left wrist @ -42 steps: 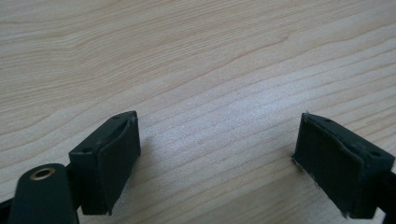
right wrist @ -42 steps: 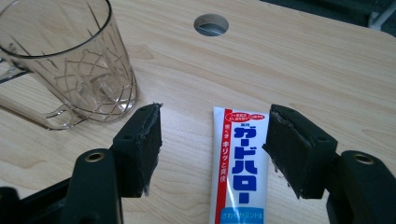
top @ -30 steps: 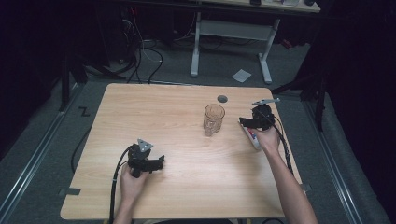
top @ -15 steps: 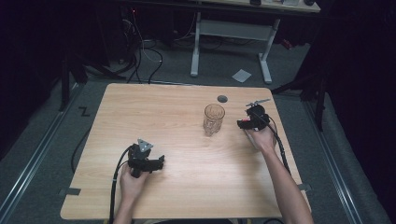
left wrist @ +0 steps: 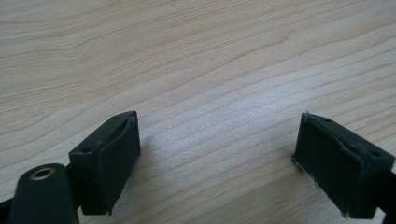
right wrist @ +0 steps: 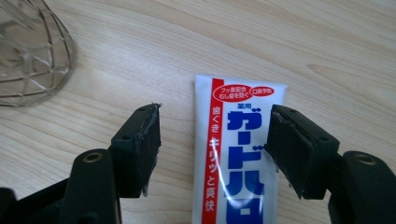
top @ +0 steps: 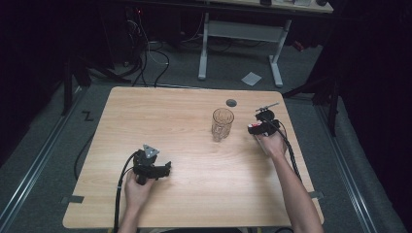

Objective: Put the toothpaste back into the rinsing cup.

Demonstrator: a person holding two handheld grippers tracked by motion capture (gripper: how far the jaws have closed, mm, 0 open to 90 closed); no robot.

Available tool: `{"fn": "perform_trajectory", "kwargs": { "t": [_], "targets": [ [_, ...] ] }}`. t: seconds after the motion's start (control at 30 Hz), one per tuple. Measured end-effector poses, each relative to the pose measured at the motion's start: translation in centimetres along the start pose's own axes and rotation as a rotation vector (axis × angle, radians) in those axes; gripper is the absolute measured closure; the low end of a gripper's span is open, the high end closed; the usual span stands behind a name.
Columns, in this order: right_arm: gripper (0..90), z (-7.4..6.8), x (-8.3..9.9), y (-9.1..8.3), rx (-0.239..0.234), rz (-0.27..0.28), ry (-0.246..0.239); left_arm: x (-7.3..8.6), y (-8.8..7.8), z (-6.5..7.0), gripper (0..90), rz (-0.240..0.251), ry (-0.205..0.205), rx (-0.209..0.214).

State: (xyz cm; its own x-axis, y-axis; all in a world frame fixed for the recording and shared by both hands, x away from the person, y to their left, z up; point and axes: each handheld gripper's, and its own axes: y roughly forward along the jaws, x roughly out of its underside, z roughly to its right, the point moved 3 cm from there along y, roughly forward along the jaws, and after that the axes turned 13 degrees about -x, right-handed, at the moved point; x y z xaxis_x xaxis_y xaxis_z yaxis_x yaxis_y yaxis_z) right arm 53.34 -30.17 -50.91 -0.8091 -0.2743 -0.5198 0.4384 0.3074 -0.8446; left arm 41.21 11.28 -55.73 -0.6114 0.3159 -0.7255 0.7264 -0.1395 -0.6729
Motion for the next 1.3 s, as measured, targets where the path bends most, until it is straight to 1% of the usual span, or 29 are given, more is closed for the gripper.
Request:
{"fn": "perform_trajectory", "kwargs": {
  "t": [0.07,0.13,0.27,0.33,0.4,0.43,0.53,0.67,0.73,0.83,0.93,1.07,1.17,1.23,1.3],
  "targets": [
    [36.3,0.1,0.1,0.1,0.02,-0.015,-0.01,0.0,0.0,0.0,14.5,0.0,0.0,0.0],
    [36.7,0.2,0.1,0.2,0.028,-0.022,-0.018,0.0,0.0,0.0,14.6,0.0,0.0,0.0],
    [37.2,0.3,0.1,0.2,0.025,-0.018,-0.002,0.0,0.0,0.0,14.6,0.0,0.0,0.0],
    [37.3,0.4,0.1,0.3,0.031,-0.022,-0.005,0.0,0.0,0.0,14.5,0.0,0.0,0.0],
    [37.2,0.5,0.1,0.4,0.034,-0.025,0.007,0.0,0.0,0.0,14.6,0.0,0.0,0.0],
    [37.2,0.7,0.1,0.4,0.033,-0.026,0.009,0.0,0.0,0.0,14.6,0.0,0.0,0.0],
    [37.1,1.0,0.3,0.5,0.026,-0.034,0.04,0.0,0.0,0.0,14.5,0.0,0.0,0.0],
    [36.9,1.4,0.5,0.8,0.015,-0.047,0.057,0.0,0.0,0.0,14.5,0.0,0.0,0.0],
    [36.7,1.3,0.5,0.9,0.021,-0.053,0.061,0.0,0.0,0.0,14.6,0.0,0.0,0.0],
    [36.8,1.4,0.5,1.1,0.028,-0.061,0.051,0.0,0.0,0.0,14.5,0.0,0.0,0.0],
    [37.4,1.5,0.6,1.3,0.022,-0.066,0.068,0.0,0.0,0.0,14.6,0.0,0.001,0.0],
    [37.5,1.7,0.6,1.6,0.028,-0.077,0.07,0.0,0.0,0.0,14.5,0.0,0.001,0.0],
    [37.7,1.6,0.6,1.7,0.032,-0.074,0.07,0.0,0.0,0.0,14.6,0.0,0.001,0.0],
    [37.7,1.7,0.7,1.6,0.027,-0.079,0.068,0.0,0.0,0.0,14.6,0.0,0.001,0.0],
    [37.6,1.8,0.7,1.7,0.02,-0.078,0.082,0.0,0.0,0.0,14.5,0.0,0.001,0.0]
  ]
}}
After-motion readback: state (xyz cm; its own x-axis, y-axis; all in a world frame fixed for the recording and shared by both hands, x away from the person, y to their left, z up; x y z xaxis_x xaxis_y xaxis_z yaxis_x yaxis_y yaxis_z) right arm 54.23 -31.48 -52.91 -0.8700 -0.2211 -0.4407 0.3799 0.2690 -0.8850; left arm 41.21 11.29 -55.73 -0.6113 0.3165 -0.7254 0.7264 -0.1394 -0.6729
